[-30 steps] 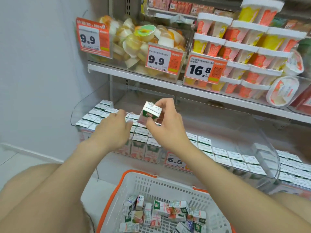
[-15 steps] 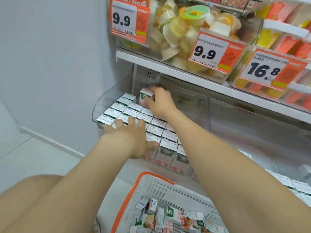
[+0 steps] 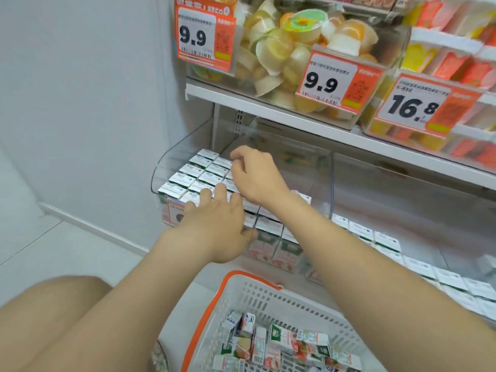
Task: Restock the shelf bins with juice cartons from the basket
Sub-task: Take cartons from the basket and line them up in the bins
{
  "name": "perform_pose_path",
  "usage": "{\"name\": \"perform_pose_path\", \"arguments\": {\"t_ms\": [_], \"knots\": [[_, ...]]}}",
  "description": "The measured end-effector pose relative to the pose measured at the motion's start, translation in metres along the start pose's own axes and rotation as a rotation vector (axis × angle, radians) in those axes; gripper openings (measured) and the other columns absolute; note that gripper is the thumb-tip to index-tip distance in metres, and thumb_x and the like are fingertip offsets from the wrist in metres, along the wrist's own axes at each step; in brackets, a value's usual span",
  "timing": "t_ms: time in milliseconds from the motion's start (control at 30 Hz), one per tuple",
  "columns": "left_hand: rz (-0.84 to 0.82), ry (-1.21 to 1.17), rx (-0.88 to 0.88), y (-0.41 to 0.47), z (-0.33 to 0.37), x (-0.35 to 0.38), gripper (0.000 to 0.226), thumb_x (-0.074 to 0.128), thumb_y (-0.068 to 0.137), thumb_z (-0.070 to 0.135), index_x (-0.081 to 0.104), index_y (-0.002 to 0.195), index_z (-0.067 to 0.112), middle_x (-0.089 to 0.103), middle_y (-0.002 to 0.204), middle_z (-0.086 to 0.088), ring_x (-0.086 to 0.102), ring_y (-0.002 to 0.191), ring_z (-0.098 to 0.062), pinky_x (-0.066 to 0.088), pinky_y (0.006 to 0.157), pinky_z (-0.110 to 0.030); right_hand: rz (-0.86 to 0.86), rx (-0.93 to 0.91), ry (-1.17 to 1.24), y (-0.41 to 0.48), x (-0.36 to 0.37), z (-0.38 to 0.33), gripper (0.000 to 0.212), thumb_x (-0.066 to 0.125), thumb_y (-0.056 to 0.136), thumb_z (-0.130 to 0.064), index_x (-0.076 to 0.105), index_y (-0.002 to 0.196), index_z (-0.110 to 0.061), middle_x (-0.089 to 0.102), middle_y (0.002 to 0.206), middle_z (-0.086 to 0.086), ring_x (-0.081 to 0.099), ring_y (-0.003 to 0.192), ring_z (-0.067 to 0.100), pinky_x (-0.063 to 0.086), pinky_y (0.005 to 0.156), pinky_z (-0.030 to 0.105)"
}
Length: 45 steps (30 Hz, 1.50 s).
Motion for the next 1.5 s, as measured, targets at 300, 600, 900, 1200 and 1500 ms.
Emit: {"name": "perform_pose_path", "arguments": {"t_ms": [300, 600, 900, 1200, 1500], "knots": [[-0.022, -0.154, 0.199, -0.043, 0.044, 0.050, 0.038, 0.049, 0.098, 0.050, 0.048, 0.124, 0.022, 0.064, 0.118, -0.003, 0.063, 0.102, -0.029, 0.055, 0.086, -0.046, 0.195, -0.096, 0.000, -0.177, -0.060, -0.006, 0.027, 0.037, 0.084, -0.030, 0.060, 0.075, -0.019, 0.057, 0.061, -0.004, 0.051, 0.057, 0.019, 0.036, 0.050, 0.033], [-0.566, 0.189, 0.228, -0.036, 0.072, 0.206, 0.017, 0.045, 0.109, 0.026, 0.057, 0.116, 0.016, 0.055, 0.110, -0.007, 0.050, 0.090, -0.027, 0.042, 0.077, -0.037, -0.601, 0.252, -0.109, -0.286, 0.094, 0.145, 0.032, 0.045, 0.083, -0.012, 0.072, 0.092, 0.002, 0.071, 0.091, 0.028, 0.069, 0.083, 0.044, 0.061, 0.069, 0.056], [-0.500, 0.161, 0.069, -0.017, 0.052, 0.325, 0.028, 0.045, 0.101, 0.003, 0.055, 0.125, 0.013, 0.056, 0.124, -0.010, 0.060, 0.106, -0.029, 0.047, 0.084, -0.036, -0.732, 0.531, -0.050, -0.334, 0.161, 0.255, 0.024, 0.046, 0.088, -0.004, 0.065, 0.093, 0.010, 0.065, 0.094, 0.033, 0.065, 0.081, 0.046, 0.054, 0.067, 0.055], [-0.373, 0.541, 0.133, 0.004, 0.061, 0.382, 0.052, 0.050, 0.098, 0.016, 0.036, 0.145, -0.001, 0.038, 0.145, -0.018, 0.041, 0.132, -0.037, 0.038, 0.107, -0.043, -0.308, 0.848, -0.137, -0.364, 0.148, 0.336, 0.048, 0.069, 0.092, -0.017, 0.058, 0.139, -0.021, 0.043, 0.144, 0.009, 0.050, 0.125, 0.031, 0.042, 0.113, 0.040], [-0.337, 0.530, 0.041, 0.024, 0.070, 0.393, 0.054, 0.064, 0.090, 0.010, 0.044, 0.140, 0.003, 0.046, 0.135, -0.014, 0.046, 0.128, -0.036, 0.041, 0.109, -0.045, -0.192, 0.699, -0.292, -0.385, 0.156, 0.340, 0.047, 0.083, 0.084, -0.022, 0.059, 0.125, -0.020, 0.059, 0.120, 0.005, 0.060, 0.107, 0.029, 0.053, 0.088, 0.043]]}}
Point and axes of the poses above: each hand's wrist, its own y-axis towards the middle knuckle, its own x-axis out of the palm, z = x × y, the point moved 10 cm from there along y, towards the middle knuckle
